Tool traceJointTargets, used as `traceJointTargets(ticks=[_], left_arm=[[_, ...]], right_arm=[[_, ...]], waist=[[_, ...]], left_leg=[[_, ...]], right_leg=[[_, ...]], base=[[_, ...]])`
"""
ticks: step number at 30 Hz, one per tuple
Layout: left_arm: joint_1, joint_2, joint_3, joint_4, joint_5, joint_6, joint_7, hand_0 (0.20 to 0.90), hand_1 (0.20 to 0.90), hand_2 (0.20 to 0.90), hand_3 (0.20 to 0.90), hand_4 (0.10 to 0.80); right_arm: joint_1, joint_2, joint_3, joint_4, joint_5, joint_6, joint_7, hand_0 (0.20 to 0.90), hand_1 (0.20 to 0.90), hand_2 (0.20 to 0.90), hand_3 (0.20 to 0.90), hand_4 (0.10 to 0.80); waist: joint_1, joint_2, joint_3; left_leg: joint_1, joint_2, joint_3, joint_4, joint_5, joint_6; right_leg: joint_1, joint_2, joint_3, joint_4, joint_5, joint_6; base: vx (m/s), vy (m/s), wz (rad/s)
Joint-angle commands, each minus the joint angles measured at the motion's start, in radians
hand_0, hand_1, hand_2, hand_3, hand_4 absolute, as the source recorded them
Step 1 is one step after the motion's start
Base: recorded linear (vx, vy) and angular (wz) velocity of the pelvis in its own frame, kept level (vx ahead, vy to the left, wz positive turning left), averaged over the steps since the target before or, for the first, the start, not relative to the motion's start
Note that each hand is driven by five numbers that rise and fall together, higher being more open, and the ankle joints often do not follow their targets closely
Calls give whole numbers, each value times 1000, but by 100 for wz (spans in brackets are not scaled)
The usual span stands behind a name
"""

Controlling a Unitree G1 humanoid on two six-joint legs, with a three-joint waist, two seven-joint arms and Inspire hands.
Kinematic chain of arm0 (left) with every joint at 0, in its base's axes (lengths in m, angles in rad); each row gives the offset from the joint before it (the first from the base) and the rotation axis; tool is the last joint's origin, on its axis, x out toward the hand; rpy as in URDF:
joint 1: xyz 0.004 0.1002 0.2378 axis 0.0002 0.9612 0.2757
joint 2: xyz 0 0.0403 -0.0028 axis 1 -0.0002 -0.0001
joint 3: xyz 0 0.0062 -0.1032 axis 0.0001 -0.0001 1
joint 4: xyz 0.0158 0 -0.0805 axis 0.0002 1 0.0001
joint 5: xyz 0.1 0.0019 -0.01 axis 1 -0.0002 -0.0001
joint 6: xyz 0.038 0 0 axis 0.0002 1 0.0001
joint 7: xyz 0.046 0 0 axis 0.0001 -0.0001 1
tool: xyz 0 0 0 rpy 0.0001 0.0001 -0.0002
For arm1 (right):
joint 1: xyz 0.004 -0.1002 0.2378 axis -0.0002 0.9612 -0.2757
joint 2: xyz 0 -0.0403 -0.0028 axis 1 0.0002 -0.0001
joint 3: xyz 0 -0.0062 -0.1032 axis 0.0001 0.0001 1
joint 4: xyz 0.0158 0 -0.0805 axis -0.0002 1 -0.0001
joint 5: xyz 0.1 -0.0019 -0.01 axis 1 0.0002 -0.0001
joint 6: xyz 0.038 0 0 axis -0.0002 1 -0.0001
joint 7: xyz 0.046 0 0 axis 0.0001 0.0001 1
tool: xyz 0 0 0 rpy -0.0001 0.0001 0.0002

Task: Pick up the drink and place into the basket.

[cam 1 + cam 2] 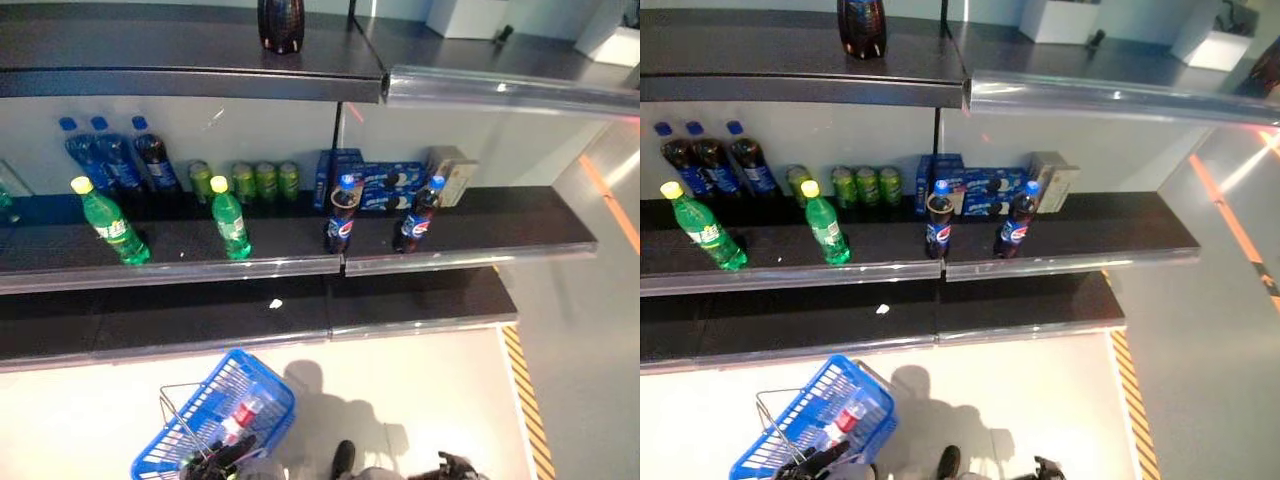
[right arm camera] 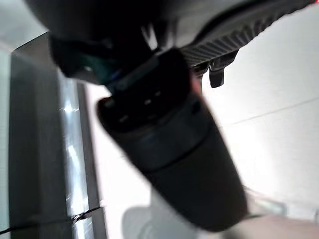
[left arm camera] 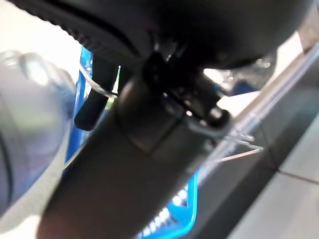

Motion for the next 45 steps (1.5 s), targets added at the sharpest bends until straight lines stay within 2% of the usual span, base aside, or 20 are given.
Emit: traceJointTargets(ticks=[1, 4, 7, 8, 11, 12, 13, 16, 17, 18, 20, 21, 24, 26, 29, 32, 36, 41, 42, 45], left_arm=[[51, 22, 35, -26, 32, -139, -28, 300, 300, 300, 200, 100], [50, 23, 37, -23, 53, -131, -41, 300, 300, 300, 200, 100], [45, 31, 28, -33, 78, -119, -60, 300, 300, 300, 200, 100], [41, 35, 20, -41, 80, -113, -58, 300, 300, 300, 200, 100], [28, 65, 11, -82, 92, -95, -45, 300, 300, 300, 200, 100], [27, 67, 12, -83, 93, -94, -44, 300, 300, 300, 200, 100], [16, 86, 6, -98, 86, -85, -32, 300, 300, 300, 200, 100], [-9, 94, -16, -132, 60, -64, -4, 300, 300, 300, 200, 100], [-19, 93, -25, -153, 49, -57, 13, 300, 300, 300, 200, 100], [-18, 96, -28, -169, 37, -57, 30, 300, 300, 300, 200, 100], [-3, 92, -10, -193, 46, -48, 47, 300, 300, 300, 200, 100], [-2, 92, -10, -194, 47, -48, 48, 300, 300, 300, 200, 100], [42, 67, -1, -219, 91, -62, 35, 300, 300, 300, 200, 100], [55, 62, 0, -231, 101, -57, 27, 300, 300, 300, 200, 100], [62, 59, -9, -220, 125, -61, -2, 300, 300, 300, 200, 100], [61, 55, -17, -216, 143, -69, -14, 300, 300, 300, 200, 100], [40, 50, -44, -201, 153, -63, 2, 300, 300, 300, 200, 100], [50, 40, -47, -203, 156, -69, 10, 300, 300, 300, 200, 100], [53, 46, -39, -195, 147, -73, 3, 300, 300, 300, 200, 100], [49, 50, -32, -179, 146, -72, -5, 300, 300, 300, 200, 100]], right_arm=[[5, 3, 17, 28, 1, 0, 11, 900, 900, 900, 900, 800], [17, 14, 27, 14, 1, -6, 4, 900, 900, 900, 900, 800], [26, 19, 40, -6, 7, -13, -5, 900, 900, 900, 900, 800], [30, 20, 42, -19, 8, -22, -10, 900, 900, 900, 900, 800], [31, 22, 62, -93, 23, -45, -29, 900, 900, 900, 900, 800], [31, 22, 62, -96, 24, -47, -30, 900, 900, 900, 900, 800], [29, 12, 73, -146, 27, -40, -28, 900, 900, 900, 900, 800], [28, -8, 79, -196, -7, -54, -10, 900, 900, 900, 900, 800], [23, -16, 87, -216, -43, -83, 6, 900, 900, 900, 900, 800], [15, -16, 101, -233, -74, -99, 5, 900, 900, 900, 900, 800], [7, -31, 131, -320, -129, -73, 13, 900, 900, 900, 900, 800], [8, -31, 131, -322, -129, -71, 14, 900, 900, 900, 900, 800], [22, -74, 157, -552, -158, -29, 79, 900, 900, 900, 900, 800], [35, -125, 174, -721, -143, 5, 120, 900, 900, 900, 900, 800], [49, -218, 164, -974, -94, -35, 158, 900, 900, 900, 900, 800], [55, -261, 120, -1100, -53, -80, 145, 900, 900, 900, 900, 800], [-20, -307, 63, -1204, -11, -152, 119, 900, 900, 900, 900, 800], [-83, -333, 19, -1278, 24, -153, 97, 900, 900, 900, 900, 800], [-132, -348, -34, -1354, 32, -160, 50, 900, 900, 900, 900, 800], [-160, -338, -72, -1387, 6, -199, -74, 900, 900, 900, 900, 800]], waist=[[11, 21, -52], [4, 30, -63], [-8, 41, -63], [-16, 44, -58], [-42, 57, -20], [-42, 56, -18], [-60, 44, -4], [-86, 39, 2], [-102, 36, 0], [-115, 37, 4], [-113, 40, 3], [-114, 41, 3], [-98, 26, -18], [-96, 17, -31], [-104, 7, -45], [-109, 6, -49], [-111, 20, -50], [-107, 29, -59], [-107, 36, -67], [-106, 39, -68]], left_leg=[[-57, -25, -26, 24, 14, 37], [-34, -18, -22, -21, 31, 36], [-14, -24, -27, -40, 29, 53], [-10, -30, -27, -41, 25, 66], [-2, -31, -43, -28, 8, 99], [-3, -32, -42, -26, 7, 100], [-2, -31, -47, -12, -5, 92], [-9, -26, -61, 2, -18, 76], [-1, -26, -70, -10, -28, 67], [19, -17, -83, -29, -34, 63], [45, 16, -93, -45, -32, 47], [47, 17, -94, -46, -33, 46], [49, 54, -92, -71, -11, 23], [32, 72, -77, -76, 1, 10], [0, 109, -16, -82, 37, -15], [-15, 115, 32, -75, 46, -21], [-9, 120, 12, -120, 60, -29], [12, 118, 4, -148, 60, -29], [19, 115, 6, -149, 55, -26], [29, 110, 10, -141, 45, -21]], right_leg=[[55, -31, 35, 59, -10, 93], [55, -29, 33, 82, -24, 97], [42, -32, 46, 151, -45, 98], [14, -38, 53, 219, -30, 109], [-139, -55, 93, 495, 37, 170], [-145, -57, 97, 504, 37, 172], [-145, -78, 148, 418, 54, 173], [-113, -104, 199, 235, 53, 163], [-132, -134, 240, 136, 121, 183], [-166, -131, 268, 127, 156, 196], [-157, -125, 253, 114, 133, 193], [-155, -125, 252, 114, 133, 193], [-85, -106, 211, 51, 108, 175], [-67, -96, 192, 26, 100, 168], [-50, -83, 149, -4, 88, 155], [-43, -89, 110, -5, 80, 153], [-63, -93, 108, 4, 77, 156], [-51, -97, 118, -9, 77, 161], [-49, -106, 129, -1, 73, 166], [-49, -117, 132, 18, 64, 172]], base=[[123, 129, 32], [89, 118, 11], [59, 116, 5], [11, 111, 5], [-57, 78, 13], [-3, -96, 18], [54, -164, 11], [68, -197, 23], [101, -335, 12], [109, -349, 12], [96, -251, 22], [88, -228, 36], [99, -271, 34], [22, -190, 11], [-13, -112, 29], [-9, -33, 46], [-15, 53, 19], [38, 78, 2], [63, 181, 7], [55, 109, 8]])
